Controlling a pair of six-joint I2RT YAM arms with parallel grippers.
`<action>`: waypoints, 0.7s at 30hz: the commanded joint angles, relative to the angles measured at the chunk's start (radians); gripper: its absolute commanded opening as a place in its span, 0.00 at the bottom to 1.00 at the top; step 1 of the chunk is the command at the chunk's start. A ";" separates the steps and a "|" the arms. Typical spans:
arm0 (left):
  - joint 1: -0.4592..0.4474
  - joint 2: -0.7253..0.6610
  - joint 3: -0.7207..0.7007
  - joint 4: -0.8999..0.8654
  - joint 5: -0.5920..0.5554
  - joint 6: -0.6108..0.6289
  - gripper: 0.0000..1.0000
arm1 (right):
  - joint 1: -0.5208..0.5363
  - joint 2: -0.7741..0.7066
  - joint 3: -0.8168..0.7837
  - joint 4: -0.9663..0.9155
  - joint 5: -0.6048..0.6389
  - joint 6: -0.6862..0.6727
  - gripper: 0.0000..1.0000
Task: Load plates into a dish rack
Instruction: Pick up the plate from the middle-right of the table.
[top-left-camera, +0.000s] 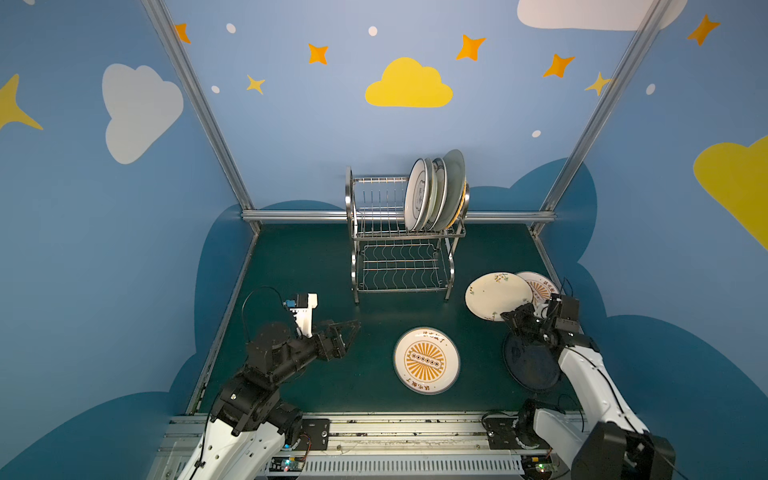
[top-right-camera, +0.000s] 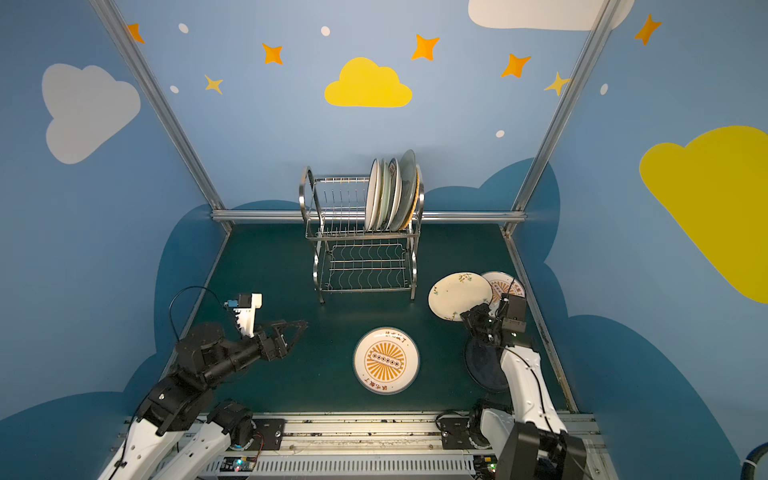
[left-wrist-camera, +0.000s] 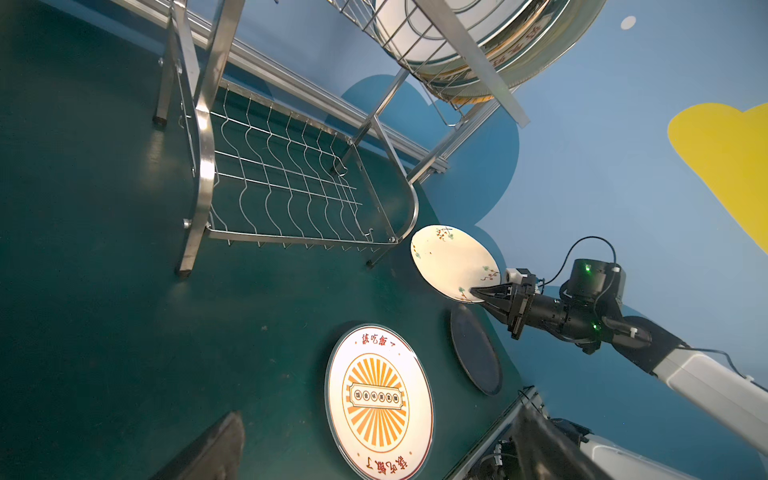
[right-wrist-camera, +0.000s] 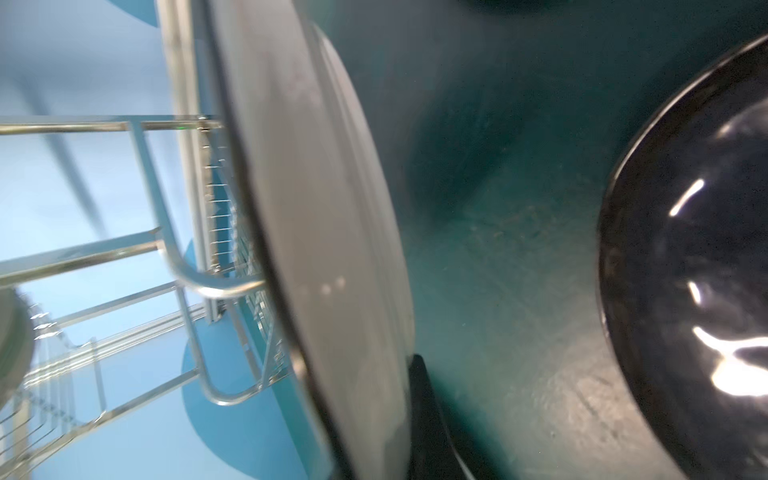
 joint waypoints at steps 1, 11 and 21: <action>0.003 -0.010 -0.016 0.070 -0.002 -0.019 1.00 | -0.009 -0.135 0.000 0.084 -0.026 0.030 0.00; -0.021 0.027 -0.087 0.304 0.024 -0.126 1.00 | 0.003 -0.315 0.053 -0.007 -0.070 0.025 0.00; -0.358 0.235 -0.069 0.515 -0.277 0.030 1.00 | 0.117 -0.329 0.178 -0.084 -0.105 0.052 0.00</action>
